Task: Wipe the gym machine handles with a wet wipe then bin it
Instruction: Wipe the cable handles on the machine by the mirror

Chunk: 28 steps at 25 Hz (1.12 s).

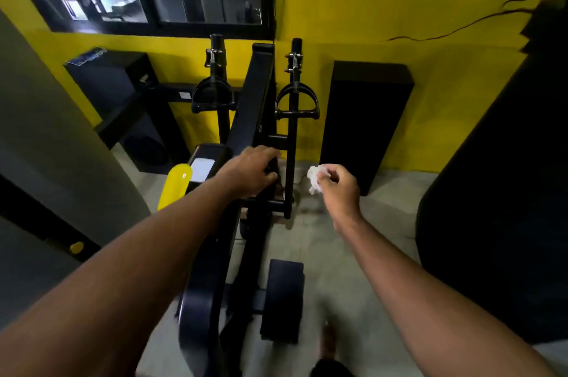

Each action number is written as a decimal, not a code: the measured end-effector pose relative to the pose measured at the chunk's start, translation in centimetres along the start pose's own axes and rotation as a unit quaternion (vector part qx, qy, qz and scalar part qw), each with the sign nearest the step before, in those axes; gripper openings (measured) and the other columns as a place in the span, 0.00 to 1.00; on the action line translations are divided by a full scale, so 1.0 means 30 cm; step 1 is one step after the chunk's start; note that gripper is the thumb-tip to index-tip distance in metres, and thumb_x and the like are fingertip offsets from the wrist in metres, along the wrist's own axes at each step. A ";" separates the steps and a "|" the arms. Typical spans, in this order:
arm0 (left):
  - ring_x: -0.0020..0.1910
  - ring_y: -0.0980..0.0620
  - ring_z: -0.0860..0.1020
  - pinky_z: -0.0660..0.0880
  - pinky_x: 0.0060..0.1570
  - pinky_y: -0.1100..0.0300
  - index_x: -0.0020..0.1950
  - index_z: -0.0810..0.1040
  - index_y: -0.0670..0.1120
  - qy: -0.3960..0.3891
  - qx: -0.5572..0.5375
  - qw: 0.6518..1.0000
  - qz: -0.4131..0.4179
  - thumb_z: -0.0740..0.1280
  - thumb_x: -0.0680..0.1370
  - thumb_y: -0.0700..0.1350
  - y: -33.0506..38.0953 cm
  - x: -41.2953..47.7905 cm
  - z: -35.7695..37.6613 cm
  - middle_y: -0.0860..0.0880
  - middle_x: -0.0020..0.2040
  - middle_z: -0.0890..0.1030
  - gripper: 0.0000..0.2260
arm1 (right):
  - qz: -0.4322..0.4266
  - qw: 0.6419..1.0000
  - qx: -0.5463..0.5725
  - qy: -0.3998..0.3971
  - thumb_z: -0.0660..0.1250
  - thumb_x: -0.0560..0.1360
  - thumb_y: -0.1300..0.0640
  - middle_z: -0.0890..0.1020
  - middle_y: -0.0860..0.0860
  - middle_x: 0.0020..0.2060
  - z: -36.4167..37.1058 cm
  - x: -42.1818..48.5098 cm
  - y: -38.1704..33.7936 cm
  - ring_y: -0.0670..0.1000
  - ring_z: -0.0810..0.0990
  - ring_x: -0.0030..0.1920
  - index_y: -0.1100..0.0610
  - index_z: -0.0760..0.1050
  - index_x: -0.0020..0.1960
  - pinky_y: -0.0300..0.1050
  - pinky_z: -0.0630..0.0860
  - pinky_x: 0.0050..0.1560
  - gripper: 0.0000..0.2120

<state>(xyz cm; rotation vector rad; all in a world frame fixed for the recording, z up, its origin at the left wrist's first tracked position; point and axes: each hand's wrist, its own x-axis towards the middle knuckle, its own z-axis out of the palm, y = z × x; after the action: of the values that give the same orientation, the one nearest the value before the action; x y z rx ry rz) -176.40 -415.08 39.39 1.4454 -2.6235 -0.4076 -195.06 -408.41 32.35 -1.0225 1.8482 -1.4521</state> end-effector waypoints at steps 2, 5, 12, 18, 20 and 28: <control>0.69 0.46 0.68 0.69 0.66 0.46 0.75 0.65 0.51 0.000 0.013 1.000 -0.001 0.67 0.78 0.50 -0.061 0.182 -0.015 0.48 0.70 0.71 0.26 | -0.009 1.000 0.002 0.005 0.66 0.77 0.57 0.83 0.52 0.47 0.073 0.169 0.015 0.50 0.81 0.49 0.58 0.80 0.55 0.43 0.78 0.47 0.09; 0.72 0.46 0.65 0.67 0.68 0.43 0.76 0.62 0.52 -0.013 0.062 0.998 0.015 0.69 0.77 0.50 -0.130 0.425 -0.043 0.49 0.73 0.68 0.29 | -0.027 1.000 -0.004 0.005 0.66 0.78 0.57 0.82 0.51 0.49 0.178 0.391 0.041 0.50 0.80 0.49 0.59 0.80 0.57 0.35 0.73 0.42 0.10; 0.79 0.48 0.50 0.56 0.74 0.45 0.80 0.51 0.53 -0.086 0.251 0.956 0.127 0.64 0.78 0.55 -0.265 0.922 0.001 0.49 0.80 0.53 0.34 | -0.070 0.997 -0.015 0.023 0.65 0.80 0.56 0.79 0.50 0.54 0.349 0.709 0.119 0.49 0.78 0.53 0.58 0.79 0.59 0.38 0.73 0.50 0.11; 0.78 0.45 0.38 0.38 0.75 0.43 0.80 0.38 0.50 -0.147 0.415 0.859 0.262 0.63 0.71 0.68 -0.373 1.297 -0.018 0.46 0.80 0.39 0.49 | -0.099 0.993 -0.032 0.051 0.65 0.80 0.58 0.79 0.54 0.56 0.469 0.878 0.190 0.50 0.79 0.52 0.61 0.78 0.60 0.23 0.69 0.48 0.11; 0.78 0.45 0.37 0.37 0.75 0.42 0.80 0.37 0.50 -0.155 0.430 0.840 0.293 0.61 0.69 0.72 -0.413 1.394 -0.012 0.46 0.80 0.38 0.51 | -0.120 0.991 -0.025 0.049 0.65 0.80 0.59 0.78 0.54 0.57 0.512 0.903 0.221 0.49 0.79 0.55 0.61 0.77 0.61 0.23 0.70 0.52 0.12; 0.79 0.47 0.46 0.49 0.76 0.43 0.81 0.47 0.47 -0.079 0.369 0.820 0.430 0.39 0.83 0.58 -0.536 1.576 0.105 0.47 0.81 0.48 0.28 | -0.216 0.968 -0.116 0.058 0.62 0.81 0.61 0.75 0.56 0.62 0.640 1.005 0.282 0.51 0.76 0.61 0.62 0.74 0.67 0.38 0.76 0.60 0.16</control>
<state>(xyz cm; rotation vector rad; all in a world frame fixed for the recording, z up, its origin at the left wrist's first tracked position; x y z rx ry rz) -189.49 -462.54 30.50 0.1060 -3.3489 0.6802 -197.81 -442.91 20.04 -1.5641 1.9979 -1.5864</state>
